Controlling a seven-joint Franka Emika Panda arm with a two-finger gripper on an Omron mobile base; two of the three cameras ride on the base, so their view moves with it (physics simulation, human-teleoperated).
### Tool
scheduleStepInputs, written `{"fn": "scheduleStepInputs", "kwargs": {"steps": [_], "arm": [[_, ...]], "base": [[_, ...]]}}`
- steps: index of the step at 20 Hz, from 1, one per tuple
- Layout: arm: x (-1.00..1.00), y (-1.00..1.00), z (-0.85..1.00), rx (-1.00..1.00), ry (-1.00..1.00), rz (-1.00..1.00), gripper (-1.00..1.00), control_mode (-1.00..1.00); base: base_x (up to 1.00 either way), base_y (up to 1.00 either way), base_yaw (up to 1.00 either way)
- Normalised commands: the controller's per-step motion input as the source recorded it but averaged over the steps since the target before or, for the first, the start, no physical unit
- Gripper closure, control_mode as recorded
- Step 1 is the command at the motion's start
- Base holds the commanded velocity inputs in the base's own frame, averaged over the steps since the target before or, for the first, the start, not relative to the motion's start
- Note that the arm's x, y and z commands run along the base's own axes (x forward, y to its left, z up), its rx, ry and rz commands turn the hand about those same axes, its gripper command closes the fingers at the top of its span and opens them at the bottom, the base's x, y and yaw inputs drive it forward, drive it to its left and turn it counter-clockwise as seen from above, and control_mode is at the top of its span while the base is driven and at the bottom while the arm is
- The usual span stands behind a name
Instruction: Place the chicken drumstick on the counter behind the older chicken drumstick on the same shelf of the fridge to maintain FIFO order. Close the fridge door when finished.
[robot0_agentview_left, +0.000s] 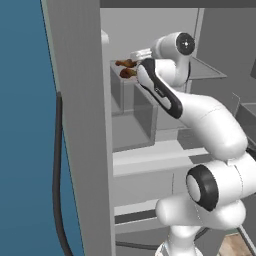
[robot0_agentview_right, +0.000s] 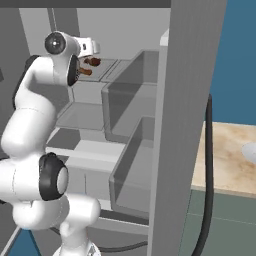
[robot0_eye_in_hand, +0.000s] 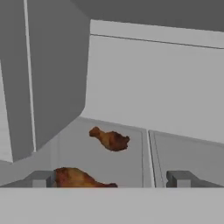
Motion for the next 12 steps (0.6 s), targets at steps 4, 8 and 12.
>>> {"fn": "scheduleStepInputs", "kwargs": {"steps": [4,8,12], "arm": [[-1.0,0.0,0.0,0.13,-0.01,-0.02,-1.0,-1.0],[-1.0,-0.09,0.0,0.1,0.0,-0.16,-1.0,-1.0],[-1.0,-0.33,0.0,0.03,0.0,-0.25,-1.0,-1.0]], "base": [[0.0,0.0,0.0],[0.0,0.0,0.0],[0.0,0.0,0.0]]}}
